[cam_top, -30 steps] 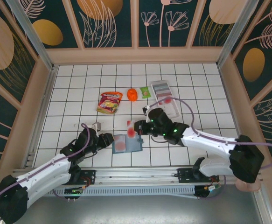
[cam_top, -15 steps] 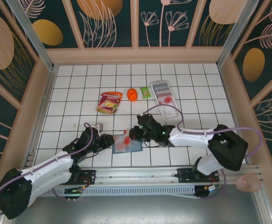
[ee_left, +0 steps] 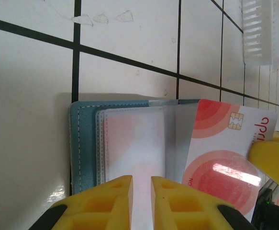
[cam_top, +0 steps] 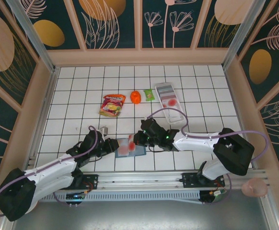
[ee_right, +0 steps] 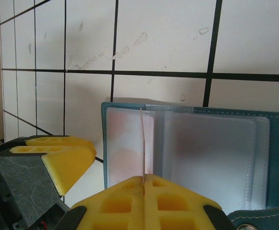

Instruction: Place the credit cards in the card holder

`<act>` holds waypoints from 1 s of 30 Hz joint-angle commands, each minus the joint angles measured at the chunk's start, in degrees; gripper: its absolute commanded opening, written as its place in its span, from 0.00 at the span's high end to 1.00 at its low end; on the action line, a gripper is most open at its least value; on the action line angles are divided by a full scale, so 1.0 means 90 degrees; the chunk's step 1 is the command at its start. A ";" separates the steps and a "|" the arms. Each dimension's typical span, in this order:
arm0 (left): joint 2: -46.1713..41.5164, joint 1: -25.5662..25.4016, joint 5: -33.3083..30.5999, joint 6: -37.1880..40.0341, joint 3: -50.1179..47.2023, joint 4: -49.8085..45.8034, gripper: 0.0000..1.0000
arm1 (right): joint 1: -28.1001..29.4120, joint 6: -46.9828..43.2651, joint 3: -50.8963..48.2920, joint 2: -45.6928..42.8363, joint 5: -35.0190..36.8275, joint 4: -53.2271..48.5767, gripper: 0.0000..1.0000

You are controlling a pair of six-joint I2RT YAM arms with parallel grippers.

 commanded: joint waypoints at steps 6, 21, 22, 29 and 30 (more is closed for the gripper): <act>0.0051 -0.0050 0.0081 0.0108 -0.0025 0.0223 0.81 | 0.0148 0.0055 0.0077 0.0225 0.0212 -0.0139 1.00; 0.0162 -0.0060 -0.0037 0.0072 -0.0198 0.0262 0.81 | 0.0276 0.0106 0.0175 0.0255 0.0367 -0.0238 1.00; 0.0159 -0.0060 -0.0053 0.0096 -0.0207 0.0257 0.81 | 0.0278 0.0107 0.0185 0.0240 0.0373 -0.0237 1.00; 0.0263 -0.0054 -0.0110 0.0128 -0.0265 0.0280 0.81 | 0.0290 0.0095 0.0184 0.0007 0.0559 -0.0378 1.00; 0.0283 -0.0060 -0.0115 0.0137 -0.0257 0.0267 0.81 | 0.0289 0.0091 0.0188 -0.0005 0.0557 -0.0367 1.00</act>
